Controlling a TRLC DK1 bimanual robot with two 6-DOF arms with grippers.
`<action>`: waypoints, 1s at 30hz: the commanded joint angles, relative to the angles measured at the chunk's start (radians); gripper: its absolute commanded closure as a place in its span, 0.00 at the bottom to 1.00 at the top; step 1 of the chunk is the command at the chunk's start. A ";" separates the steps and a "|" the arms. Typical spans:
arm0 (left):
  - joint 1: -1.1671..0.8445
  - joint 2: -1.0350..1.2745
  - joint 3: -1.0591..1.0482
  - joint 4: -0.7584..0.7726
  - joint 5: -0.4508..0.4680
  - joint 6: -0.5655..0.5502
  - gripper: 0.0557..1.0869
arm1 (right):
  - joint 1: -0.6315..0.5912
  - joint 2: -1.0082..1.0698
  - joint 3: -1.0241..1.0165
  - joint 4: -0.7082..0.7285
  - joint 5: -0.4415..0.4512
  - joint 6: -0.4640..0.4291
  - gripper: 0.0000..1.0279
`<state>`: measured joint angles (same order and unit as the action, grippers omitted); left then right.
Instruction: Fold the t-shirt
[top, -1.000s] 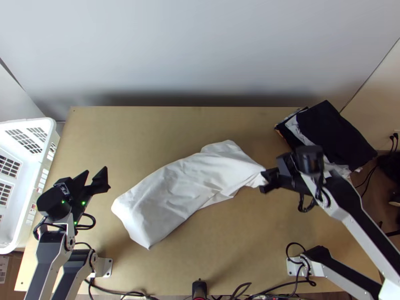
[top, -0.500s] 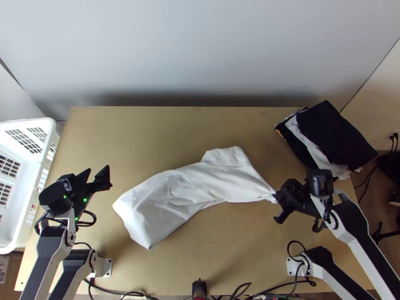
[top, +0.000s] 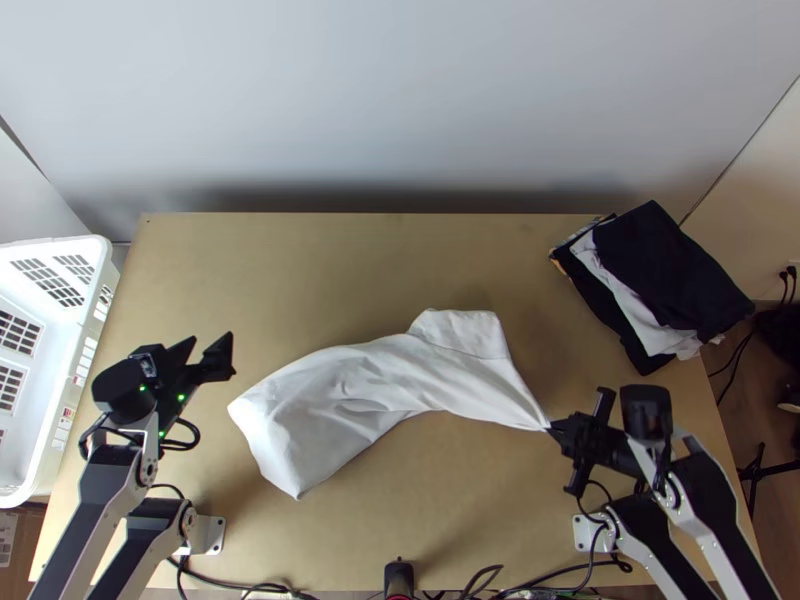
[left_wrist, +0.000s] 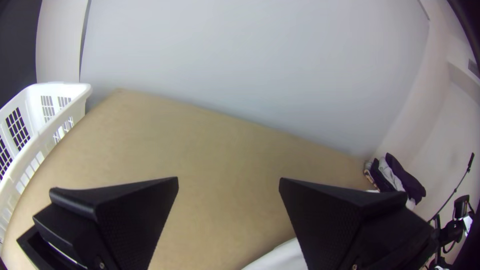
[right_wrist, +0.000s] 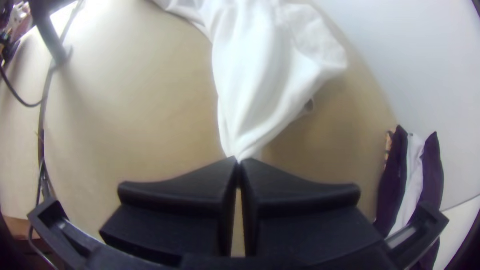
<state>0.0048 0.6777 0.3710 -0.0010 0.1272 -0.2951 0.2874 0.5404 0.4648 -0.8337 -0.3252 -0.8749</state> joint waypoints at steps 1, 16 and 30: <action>-0.043 0.066 -0.006 0.025 0.000 0.002 0.05 | 0.027 -0.154 -0.080 -0.007 -0.014 -0.168 0.98; -0.045 0.080 -0.004 0.058 0.000 -0.001 0.05 | 0.068 -0.263 -0.029 0.134 -0.015 0.014 0.04; -0.058 0.129 0.025 0.067 -0.001 -0.038 0.05 | 0.018 0.671 0.341 0.344 0.118 0.913 0.04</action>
<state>-0.0502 0.7918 0.3840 0.0654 0.1272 -0.3191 0.3210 0.8276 0.6510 -0.5564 -0.2485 -0.3035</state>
